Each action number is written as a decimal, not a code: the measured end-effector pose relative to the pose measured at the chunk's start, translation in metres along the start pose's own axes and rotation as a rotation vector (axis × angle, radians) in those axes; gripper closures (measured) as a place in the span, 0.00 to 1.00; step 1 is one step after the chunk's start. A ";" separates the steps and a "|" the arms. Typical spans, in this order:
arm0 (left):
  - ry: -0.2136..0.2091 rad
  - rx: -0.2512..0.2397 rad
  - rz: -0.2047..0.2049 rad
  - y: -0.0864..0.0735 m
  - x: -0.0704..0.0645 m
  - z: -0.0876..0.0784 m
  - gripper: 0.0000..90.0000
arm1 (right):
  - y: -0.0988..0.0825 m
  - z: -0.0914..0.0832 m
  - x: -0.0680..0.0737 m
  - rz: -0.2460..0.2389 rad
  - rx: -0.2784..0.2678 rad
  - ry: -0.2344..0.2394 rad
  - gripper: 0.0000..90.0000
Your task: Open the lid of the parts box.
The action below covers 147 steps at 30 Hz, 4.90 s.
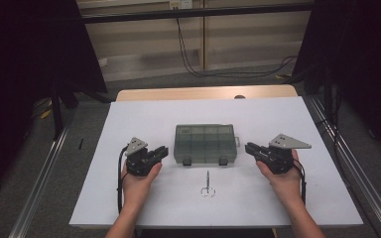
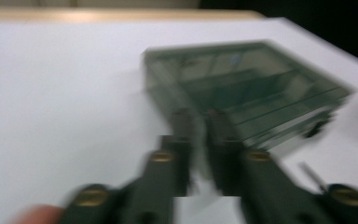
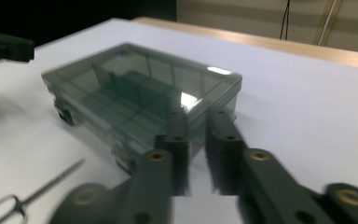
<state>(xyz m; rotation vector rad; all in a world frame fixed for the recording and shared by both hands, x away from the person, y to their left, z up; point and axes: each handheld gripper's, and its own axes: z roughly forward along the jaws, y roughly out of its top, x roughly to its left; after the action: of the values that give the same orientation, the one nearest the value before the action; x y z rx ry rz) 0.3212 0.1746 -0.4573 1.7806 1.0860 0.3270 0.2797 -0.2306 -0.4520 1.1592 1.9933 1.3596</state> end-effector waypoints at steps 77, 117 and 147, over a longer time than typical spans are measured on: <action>-0.071 -0.138 0.118 0.069 -0.013 0.037 1.00 | 0.084 0.054 0.002 -0.083 -0.008 -0.013 1.00; 0.043 -0.077 0.068 0.099 0.019 0.077 0.85 | 0.124 0.070 -0.017 -0.080 0.022 0.023 1.00; 0.009 -0.067 -0.023 0.095 0.027 0.089 0.87 | 0.070 0.105 -0.029 0.044 0.024 -0.187 0.82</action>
<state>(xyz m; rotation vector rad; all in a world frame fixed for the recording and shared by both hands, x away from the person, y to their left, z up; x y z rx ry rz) 0.4437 0.1314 -0.4261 1.7084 1.0889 0.3541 0.4008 -0.1892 -0.4334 1.2979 1.8660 1.2029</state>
